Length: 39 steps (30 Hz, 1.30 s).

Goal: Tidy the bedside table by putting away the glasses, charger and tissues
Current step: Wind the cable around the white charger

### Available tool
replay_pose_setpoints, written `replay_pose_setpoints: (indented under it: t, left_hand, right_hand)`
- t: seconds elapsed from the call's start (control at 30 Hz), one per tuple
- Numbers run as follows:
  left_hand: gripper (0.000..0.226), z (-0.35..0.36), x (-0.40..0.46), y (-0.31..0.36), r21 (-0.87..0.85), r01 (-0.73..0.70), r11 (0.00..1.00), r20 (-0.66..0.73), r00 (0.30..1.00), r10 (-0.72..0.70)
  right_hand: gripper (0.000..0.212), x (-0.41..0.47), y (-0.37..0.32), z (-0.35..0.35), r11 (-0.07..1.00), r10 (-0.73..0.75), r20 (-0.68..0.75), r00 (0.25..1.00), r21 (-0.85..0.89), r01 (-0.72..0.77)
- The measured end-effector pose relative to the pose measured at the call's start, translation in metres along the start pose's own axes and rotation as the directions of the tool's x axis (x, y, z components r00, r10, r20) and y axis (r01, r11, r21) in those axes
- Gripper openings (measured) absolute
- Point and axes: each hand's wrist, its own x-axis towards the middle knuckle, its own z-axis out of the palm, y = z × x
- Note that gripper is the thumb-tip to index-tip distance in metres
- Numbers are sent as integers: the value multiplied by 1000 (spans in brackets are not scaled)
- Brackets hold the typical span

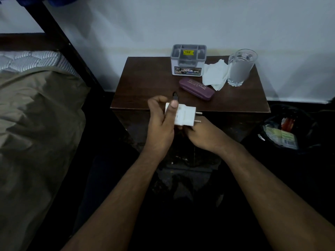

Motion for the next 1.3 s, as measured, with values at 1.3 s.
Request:
replay_pose_setpoints:
  t: [1.3]
  left_hand:
    - [32, 3, 22, -2, -23, 330, 944, 319, 897, -306]
  right_hand:
    - [24, 16, 6, -39, 972, -164, -298, 940, 114, 206]
